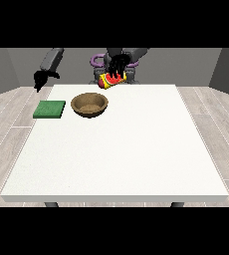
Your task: Pick the cup and pour the ball into the bowl, then pick the bowl and place it on the pad
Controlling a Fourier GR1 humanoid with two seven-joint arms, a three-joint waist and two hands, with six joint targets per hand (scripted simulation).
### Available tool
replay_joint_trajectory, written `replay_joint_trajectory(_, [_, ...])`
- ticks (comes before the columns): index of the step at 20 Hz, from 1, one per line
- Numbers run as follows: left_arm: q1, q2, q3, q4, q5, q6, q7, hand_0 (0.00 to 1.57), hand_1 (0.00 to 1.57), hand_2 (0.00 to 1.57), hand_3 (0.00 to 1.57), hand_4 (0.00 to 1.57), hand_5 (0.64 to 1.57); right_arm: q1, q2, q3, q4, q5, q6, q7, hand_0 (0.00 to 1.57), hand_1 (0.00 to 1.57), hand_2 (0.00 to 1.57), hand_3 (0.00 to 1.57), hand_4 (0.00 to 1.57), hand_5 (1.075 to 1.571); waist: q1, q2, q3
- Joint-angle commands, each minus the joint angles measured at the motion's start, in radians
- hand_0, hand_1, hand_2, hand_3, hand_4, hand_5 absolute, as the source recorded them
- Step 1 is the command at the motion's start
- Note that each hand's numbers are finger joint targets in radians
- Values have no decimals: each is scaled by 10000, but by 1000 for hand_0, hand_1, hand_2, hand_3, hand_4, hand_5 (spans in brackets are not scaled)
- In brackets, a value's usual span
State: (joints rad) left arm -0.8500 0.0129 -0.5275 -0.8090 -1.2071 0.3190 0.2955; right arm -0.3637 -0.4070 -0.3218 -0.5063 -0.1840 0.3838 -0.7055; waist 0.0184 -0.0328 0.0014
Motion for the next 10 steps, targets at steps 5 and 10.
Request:
replay_joint_trajectory(5, [-992, -68, -666, -1139, -1441, -1568, 204, 0, 0, 1571, 1571, 521, 1523, 507, -278, -229, 554, -8, 314, -1318, 0, 0, 213, 347, 400, 1538, 558, 502, 3])
replay_joint_trajectory(10, [-624, 92, -362, -1166, -1872, -2084, 184, 0, 0, 1571, 1571, 610, 1536, 139, 79, 110, 61, 2, 190, -627, 0, 0, 178, 336, 419, 1528, -93, 374, -9])
